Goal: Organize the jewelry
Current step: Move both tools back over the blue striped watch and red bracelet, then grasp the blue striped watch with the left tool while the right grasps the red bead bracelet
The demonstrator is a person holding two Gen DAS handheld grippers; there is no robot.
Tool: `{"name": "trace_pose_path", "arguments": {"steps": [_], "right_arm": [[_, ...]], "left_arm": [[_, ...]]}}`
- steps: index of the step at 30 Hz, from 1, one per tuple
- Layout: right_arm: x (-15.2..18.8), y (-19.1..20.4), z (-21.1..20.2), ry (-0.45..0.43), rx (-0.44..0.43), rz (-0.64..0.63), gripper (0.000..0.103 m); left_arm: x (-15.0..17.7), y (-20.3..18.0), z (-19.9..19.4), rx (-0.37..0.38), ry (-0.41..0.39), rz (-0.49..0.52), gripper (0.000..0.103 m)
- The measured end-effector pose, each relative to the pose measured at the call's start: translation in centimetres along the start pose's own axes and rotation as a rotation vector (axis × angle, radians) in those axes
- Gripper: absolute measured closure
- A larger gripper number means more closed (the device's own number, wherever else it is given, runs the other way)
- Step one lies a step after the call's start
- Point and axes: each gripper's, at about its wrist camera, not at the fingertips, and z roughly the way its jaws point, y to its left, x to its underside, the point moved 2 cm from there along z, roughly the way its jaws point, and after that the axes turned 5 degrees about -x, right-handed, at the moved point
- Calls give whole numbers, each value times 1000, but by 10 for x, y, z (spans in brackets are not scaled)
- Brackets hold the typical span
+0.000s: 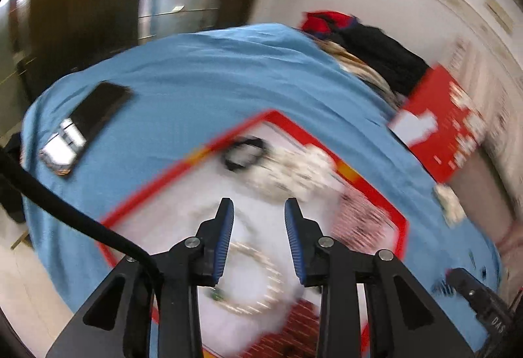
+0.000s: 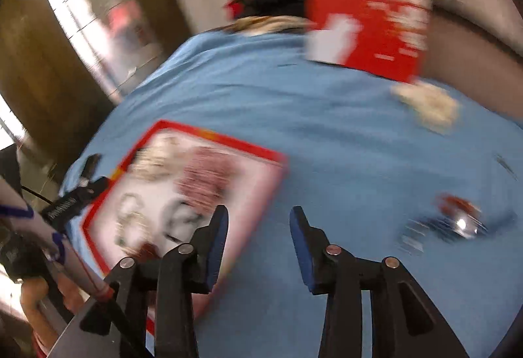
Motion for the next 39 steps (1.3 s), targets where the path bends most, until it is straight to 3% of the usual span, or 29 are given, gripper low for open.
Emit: {"name": "trace_pose_path", "arguments": {"steps": [7,13,21,25,29,34,36,38,39], "right_arm": [[57,-144,-76,-24,211,209,59],[92,-214,-99,-44,239,371,59],[69,-225,-73,-73,154,370,59],[33,-215,-44,-39,141,258,51],[4,-200,-4,64,183,87,45],[-10,-182,38,162,272,-107,45],[-11,-179,47,181,288,-143,51],[-14,-181,51,182,274,-118,95],[-15,-183,51,183,265,-98,95]], "left_arm": [[48,-96,-9,151,61,211,64],[91,-163,-2,211,138,340,64],[113,-201,21,202,190,409,64],[114,-207,30,189,202,422,64],[113,-213,36,179,197,437,64],[111,-221,42,189,203,449,64],[110,-223,43,191,202,453,64],[111,-223,44,195,205,456,64],[111,-224,44,197,206,457,64]]}}
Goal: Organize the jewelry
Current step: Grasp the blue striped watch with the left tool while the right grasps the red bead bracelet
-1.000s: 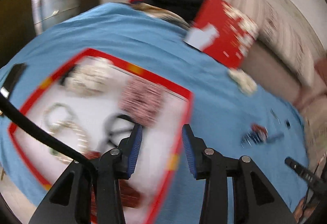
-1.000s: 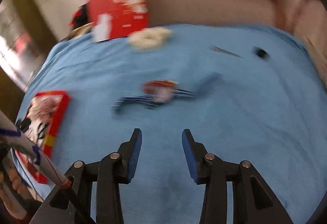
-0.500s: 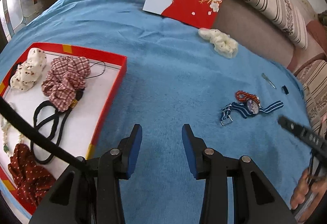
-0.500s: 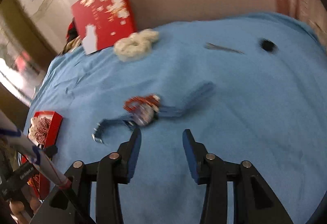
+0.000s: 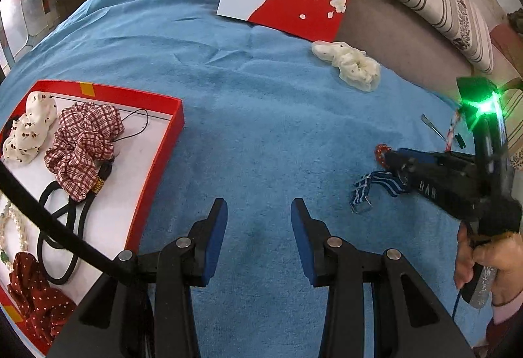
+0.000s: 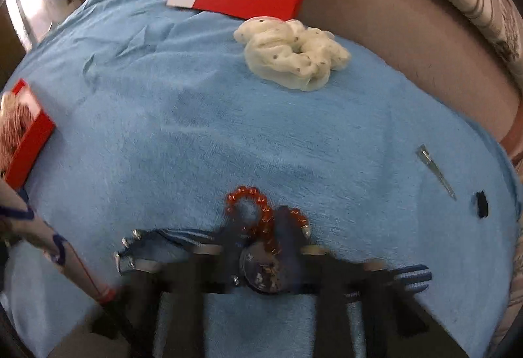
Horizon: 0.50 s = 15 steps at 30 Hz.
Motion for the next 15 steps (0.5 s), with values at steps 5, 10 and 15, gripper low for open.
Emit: {"name": "trace_pose_path", "arguments": {"steps": [5,10,15], "right_arm": [[12,-20,-27,-67,-78,153,95],[45,-40,-74,-141,-133,239,95],[101,-60,-113,-189,-197,363,95]], "left_arm": [[3,-2,0,3,6,5,64],[8,-5,-2,3,8,11,64],[13,-9,-5,16,12,16,64]]}}
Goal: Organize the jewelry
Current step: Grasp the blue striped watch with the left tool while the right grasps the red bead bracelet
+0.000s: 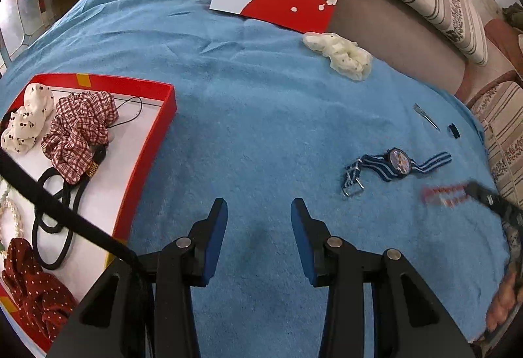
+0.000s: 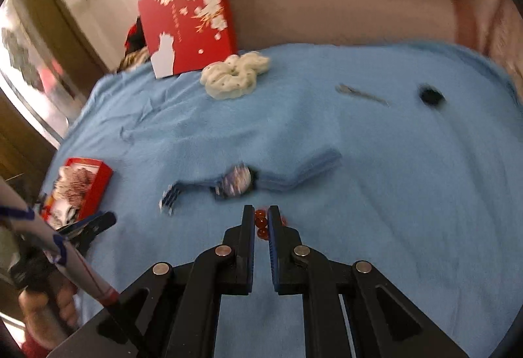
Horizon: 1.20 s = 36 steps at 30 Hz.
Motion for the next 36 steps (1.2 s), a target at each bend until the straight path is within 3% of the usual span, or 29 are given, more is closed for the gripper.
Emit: {"name": "trace_pose_path", "arguments": {"steps": [6,8,10,14,18,23,27,30,31,32,33,35,36], "right_arm": [[53,-22,-9,-2,53,53,90],[64,-28,-5,-9,55,68,62],[66,-33,-1,-12,59,78,53],[62,-36,10,6,55,39,51],[59,-35,18,0,81,-3,50],[56,-36,22,-1,71,-14,47],[56,-39,22,-5,56,0,47],[57,-39,23,-9,54,6,48],[57,-38,23,-11,58,3,57],[57,-38,23,-8,61,-1,74],[56,-38,25,-4,57,-2,82],[56,-39,25,-2,37,17,94],[56,-40,25,-5,30,26,94]], "left_arm": [[-6,-23,-7,67,0,86,62],[-11,-36,-8,72,-9,120,59],[-19,-57,-6,73,-19,179,52],[-35,-107,12,67,-28,296,52],[-46,-152,42,131,20,375,51],[-43,-187,73,148,67,508,49],[-36,-198,84,167,83,590,38],[-31,-202,89,164,88,629,36],[-30,-204,89,158,83,640,36],[-29,-204,88,155,80,644,40],[-28,-204,86,148,77,643,56],[-27,-204,83,148,85,621,62],[-27,-202,80,155,88,600,62]]}}
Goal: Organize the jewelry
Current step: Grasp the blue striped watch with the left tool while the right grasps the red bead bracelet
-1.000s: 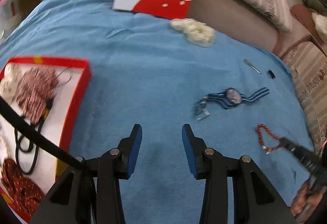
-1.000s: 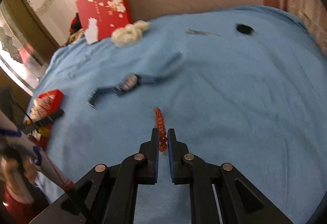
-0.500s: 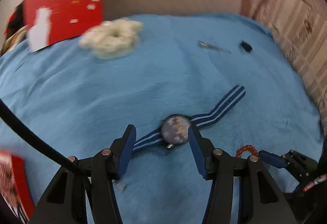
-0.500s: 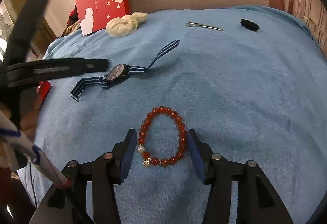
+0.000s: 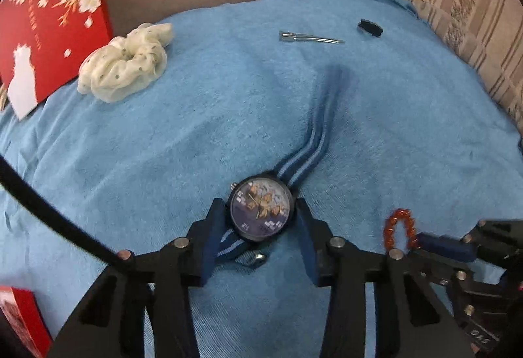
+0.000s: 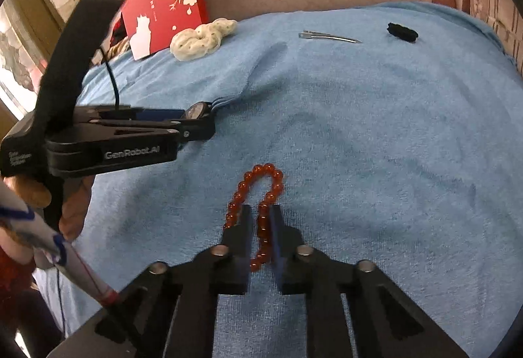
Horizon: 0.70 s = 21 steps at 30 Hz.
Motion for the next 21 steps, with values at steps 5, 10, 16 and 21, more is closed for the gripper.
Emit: {"name": "trace_pose_path", "arguments": {"steps": [5,10,16,21], "right_arm": [[-1,-5,-10,-35,-60,68,94],[3,3,-26,-85,-86,80,95],[9,12,-29,-95,8,22,92],[11,16,-6,-46,98,-7,55]], "left_arm": [[17,12,-42,10,-62,-123,62],[50,43,-113,-39,-156,-229,62],[98,101,-167,-138,-220,-394,62],[137,154,-183,-177,-234,-518,62]]}}
